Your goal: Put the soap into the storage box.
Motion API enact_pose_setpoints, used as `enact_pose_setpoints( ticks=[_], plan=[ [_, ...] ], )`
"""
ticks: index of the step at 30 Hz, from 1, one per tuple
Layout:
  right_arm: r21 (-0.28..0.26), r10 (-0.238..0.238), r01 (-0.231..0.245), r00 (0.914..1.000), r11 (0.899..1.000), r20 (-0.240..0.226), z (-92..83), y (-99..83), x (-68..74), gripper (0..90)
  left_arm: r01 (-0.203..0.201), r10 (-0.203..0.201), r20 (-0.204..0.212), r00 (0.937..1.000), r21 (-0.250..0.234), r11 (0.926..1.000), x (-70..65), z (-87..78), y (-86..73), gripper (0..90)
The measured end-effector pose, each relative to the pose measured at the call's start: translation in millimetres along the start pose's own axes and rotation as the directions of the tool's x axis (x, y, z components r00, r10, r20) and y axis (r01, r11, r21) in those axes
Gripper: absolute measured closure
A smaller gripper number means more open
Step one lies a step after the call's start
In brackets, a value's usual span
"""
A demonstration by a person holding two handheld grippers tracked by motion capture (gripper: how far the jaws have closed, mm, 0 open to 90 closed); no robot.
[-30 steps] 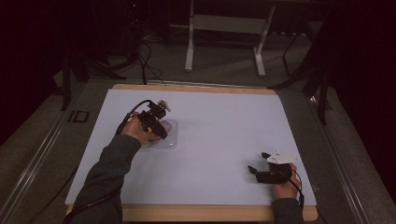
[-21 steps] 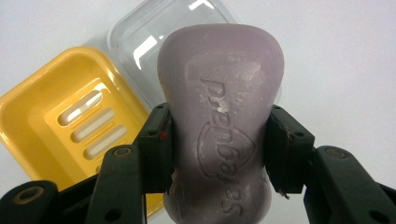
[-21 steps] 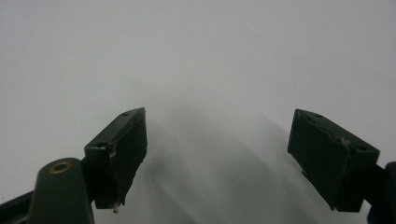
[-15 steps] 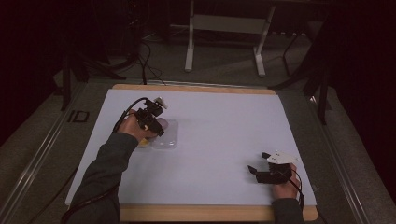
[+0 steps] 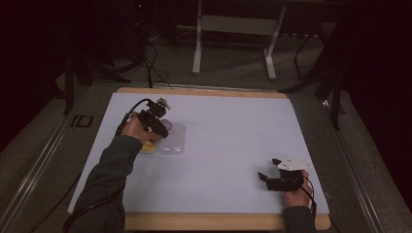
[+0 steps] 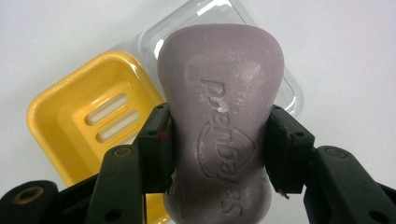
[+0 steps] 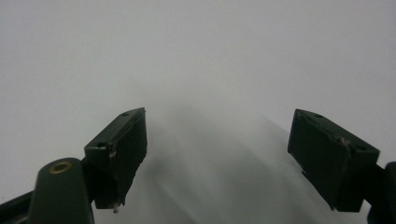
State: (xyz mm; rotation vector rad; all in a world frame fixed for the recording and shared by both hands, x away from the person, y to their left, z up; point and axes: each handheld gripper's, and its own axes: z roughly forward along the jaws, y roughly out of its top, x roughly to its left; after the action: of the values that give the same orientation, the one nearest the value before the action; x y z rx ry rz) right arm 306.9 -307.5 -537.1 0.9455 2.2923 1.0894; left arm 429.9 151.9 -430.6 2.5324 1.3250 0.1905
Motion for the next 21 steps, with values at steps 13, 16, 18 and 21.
enact_pose_setpoints(
  ticks=[13, 16, 18, 21],
  plan=[
    [0.0, 0.0, 0.0, 1.0, 1.0, 0.0, 0.0, 0.0, 0.0, 19.4, 0.071, -0.072, -0.012, 0.9974, -0.019, 0.9973, 15.1, -1.4, -2.8, 49.9],
    [0.0, 0.0, 0.0, 1.0, 1.0, 0.0, 0.0, 0.0, 0.0, 19.4, 0.075, -0.076, -0.013, 0.9971, -0.019, 0.997, 16.9, -1.5, -3.0, 49.9],
    [0.0, 0.0, 0.0, 1.0, 1.0, 0.0, 0.0, 0.0, 0.0, 19.4, 0.081, -0.081, -0.014, 0.9966, -0.018, 0.9966, 17.8, -1.7, -2.7, 49.9],
    [0.0, 0.0, 0.0, 1.0, 1.0, 0.0, 0.1, 0.0, -0.1, 19.4, 0.087, -0.087, -0.017, 0.996, -0.016, 0.9961, 19.8, -2.2, -1.6, 49.9]
  ],
)
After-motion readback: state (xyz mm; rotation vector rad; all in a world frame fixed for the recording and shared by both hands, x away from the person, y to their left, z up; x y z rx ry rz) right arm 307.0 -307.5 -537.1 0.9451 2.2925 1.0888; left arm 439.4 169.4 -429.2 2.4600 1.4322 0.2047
